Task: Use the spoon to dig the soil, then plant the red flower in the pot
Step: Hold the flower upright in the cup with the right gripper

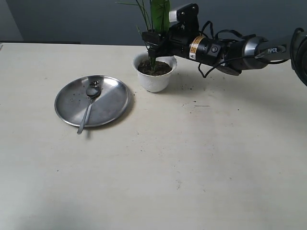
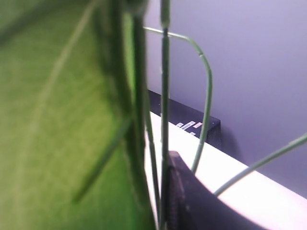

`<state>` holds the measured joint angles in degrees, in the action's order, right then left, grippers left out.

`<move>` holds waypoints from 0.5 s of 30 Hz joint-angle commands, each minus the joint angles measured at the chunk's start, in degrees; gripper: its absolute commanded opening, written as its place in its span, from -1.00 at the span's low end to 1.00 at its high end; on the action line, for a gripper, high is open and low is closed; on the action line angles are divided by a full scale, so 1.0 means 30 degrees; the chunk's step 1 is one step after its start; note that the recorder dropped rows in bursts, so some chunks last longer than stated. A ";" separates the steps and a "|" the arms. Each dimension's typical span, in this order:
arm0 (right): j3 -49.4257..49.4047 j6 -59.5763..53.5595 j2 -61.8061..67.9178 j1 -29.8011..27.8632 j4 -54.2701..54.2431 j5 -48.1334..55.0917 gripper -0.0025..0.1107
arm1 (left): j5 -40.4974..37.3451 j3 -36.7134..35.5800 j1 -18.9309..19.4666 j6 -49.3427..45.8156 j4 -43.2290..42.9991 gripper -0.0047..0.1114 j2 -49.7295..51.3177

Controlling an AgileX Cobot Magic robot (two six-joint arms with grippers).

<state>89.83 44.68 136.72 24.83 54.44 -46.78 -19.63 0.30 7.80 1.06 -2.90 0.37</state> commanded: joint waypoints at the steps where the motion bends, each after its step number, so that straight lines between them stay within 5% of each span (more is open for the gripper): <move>1: -0.0569 -0.0047 0.1008 -0.0056 0.2069 0.3513 -0.97 | 0.0151 -0.0099 0.0029 0.0013 -0.0188 -0.91 -0.0122; 15: -0.0746 -0.0037 0.1008 -0.0056 0.1432 0.2591 -0.97 | 0.0151 -0.0099 0.0029 0.0013 -0.0188 -0.91 -0.0122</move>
<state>89.81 44.78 136.61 24.83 54.66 -46.74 -19.63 0.30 7.80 1.06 -3.33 0.37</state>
